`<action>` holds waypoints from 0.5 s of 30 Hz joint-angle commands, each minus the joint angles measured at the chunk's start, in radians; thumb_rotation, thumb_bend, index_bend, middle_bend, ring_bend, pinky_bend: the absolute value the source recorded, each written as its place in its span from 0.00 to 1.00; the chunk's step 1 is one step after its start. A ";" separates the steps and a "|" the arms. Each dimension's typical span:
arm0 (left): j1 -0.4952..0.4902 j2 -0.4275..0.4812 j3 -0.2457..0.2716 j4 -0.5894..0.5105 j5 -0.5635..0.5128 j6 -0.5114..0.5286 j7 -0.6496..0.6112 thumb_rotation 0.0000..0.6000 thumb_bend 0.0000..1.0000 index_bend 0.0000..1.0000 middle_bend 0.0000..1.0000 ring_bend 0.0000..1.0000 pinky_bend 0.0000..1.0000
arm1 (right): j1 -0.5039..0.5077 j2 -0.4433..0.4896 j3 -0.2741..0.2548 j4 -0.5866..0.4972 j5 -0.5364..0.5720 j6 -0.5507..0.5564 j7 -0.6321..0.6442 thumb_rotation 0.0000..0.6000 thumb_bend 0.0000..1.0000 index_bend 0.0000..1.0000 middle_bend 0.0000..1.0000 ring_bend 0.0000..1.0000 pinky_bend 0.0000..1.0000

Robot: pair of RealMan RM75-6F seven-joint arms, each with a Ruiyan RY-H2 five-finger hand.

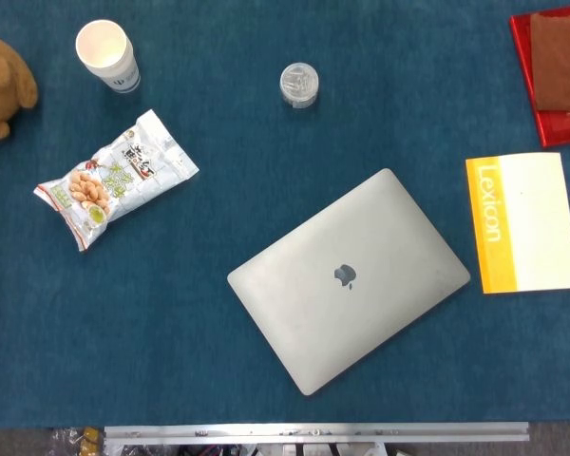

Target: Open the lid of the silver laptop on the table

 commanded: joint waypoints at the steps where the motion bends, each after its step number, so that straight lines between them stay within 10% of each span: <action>1: -0.002 0.003 -0.001 0.000 0.002 0.000 -0.003 1.00 0.11 0.02 0.00 0.00 0.02 | 0.005 0.004 0.000 -0.007 -0.009 -0.002 -0.002 1.00 0.26 0.00 0.00 0.00 0.06; 15: -0.001 0.016 -0.008 -0.005 -0.005 0.006 -0.031 1.00 0.11 0.02 0.00 0.00 0.02 | 0.107 0.020 -0.010 -0.088 -0.121 -0.107 -0.035 1.00 0.19 0.00 0.00 0.00 0.06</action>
